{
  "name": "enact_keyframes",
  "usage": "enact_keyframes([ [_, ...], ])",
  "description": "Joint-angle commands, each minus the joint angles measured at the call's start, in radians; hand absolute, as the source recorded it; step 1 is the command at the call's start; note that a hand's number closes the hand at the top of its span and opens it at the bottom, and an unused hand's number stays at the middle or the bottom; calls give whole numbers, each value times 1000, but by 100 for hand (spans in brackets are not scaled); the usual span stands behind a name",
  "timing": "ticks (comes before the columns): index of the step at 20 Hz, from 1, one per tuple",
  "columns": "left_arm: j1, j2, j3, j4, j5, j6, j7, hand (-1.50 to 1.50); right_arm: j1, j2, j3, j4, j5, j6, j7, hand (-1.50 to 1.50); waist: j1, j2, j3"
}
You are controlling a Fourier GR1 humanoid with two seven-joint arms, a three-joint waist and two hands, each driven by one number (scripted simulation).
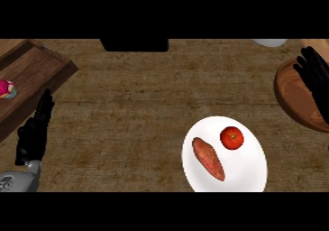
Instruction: Pick the tomato from the plate and place it in the bowl
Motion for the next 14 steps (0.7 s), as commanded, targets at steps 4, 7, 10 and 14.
enact_keyframes([
  [4,-94,-85,-61,-91,20,-40,41,0,44,81,283,-84,141,122,-35,150,-12,4,-11],
  [7,-63,-112,-81,-83,52,-75,35,0,-32,-159,305,-145,461,82,-108,150,-31,-33,-37],
  [10,-59,-144,-96,-124,74,-79,59,0,222,227,278,-133,384,-258,-308,-150,-53,-3,-6],
  [14,-63,-191,-141,-186,48,-36,111,0,383,296,298,-129,327,-233,-629,-150,-34,-1,-7],
])
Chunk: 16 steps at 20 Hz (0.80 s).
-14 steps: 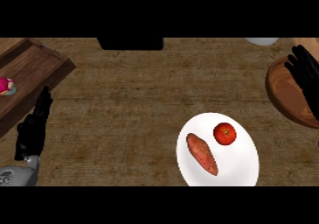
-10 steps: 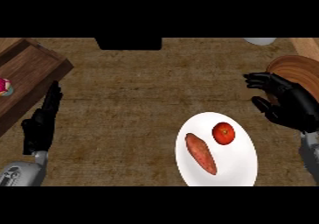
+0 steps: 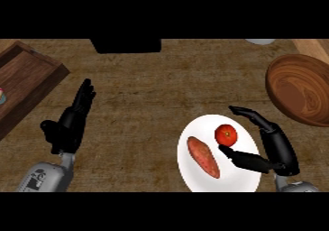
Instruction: Pick the tomato from the plate and place it in the bowl
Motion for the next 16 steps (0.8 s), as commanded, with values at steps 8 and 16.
enact_keyframes([
  [8,24,-11,-5,-92,-21,-32,50,0,230,-32,-1,-373,187,-162,30,-150,17,1,-4],
  [16,37,-54,-24,-104,-64,-18,75,0,120,-129,-44,-468,190,6,477,-150,28,6,-4],
])
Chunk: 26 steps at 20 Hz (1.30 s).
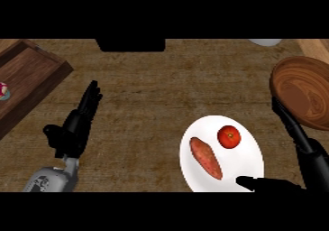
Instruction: Pick the tomato from the plate and place it in the bowl
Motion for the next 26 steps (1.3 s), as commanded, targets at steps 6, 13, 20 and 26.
enact_keyframes([
  [6,-43,-47,8,50,-26,-7,-5,0,-101,-54,40,19,48,159,374,-150,1,3,0],
  [13,19,-21,56,11,-5,-86,-16,0,-131,-19,36,220,53,242,304,-150,3,3,1],
  [20,29,-77,68,-58,-94,-74,34,0,-118,35,-34,293,83,300,175,-150,3,2,1],
  [26,-12,-102,121,48,-85,-116,-22,0,-83,84,-63,216,1,349,160,-150,0,2,1],
])
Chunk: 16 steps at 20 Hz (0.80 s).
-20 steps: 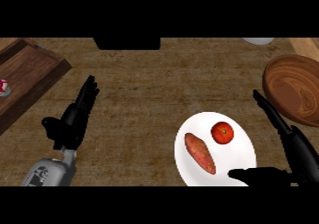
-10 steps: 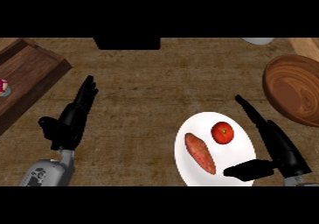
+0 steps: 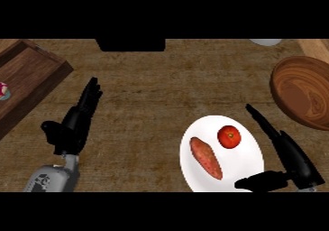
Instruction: Pick the tomato from the plate and place it in the bowl
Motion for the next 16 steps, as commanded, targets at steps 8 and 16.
enact_keyframes([
  [8,15,-38,44,-8,-33,-61,5,0,93,77,-46,-27,-31,63,-60,-150,0,0,0],
  [16,3,-58,76,37,-69,-82,-25,0,-11,184,-29,178,28,28,-123,-150,2,0,0],
])
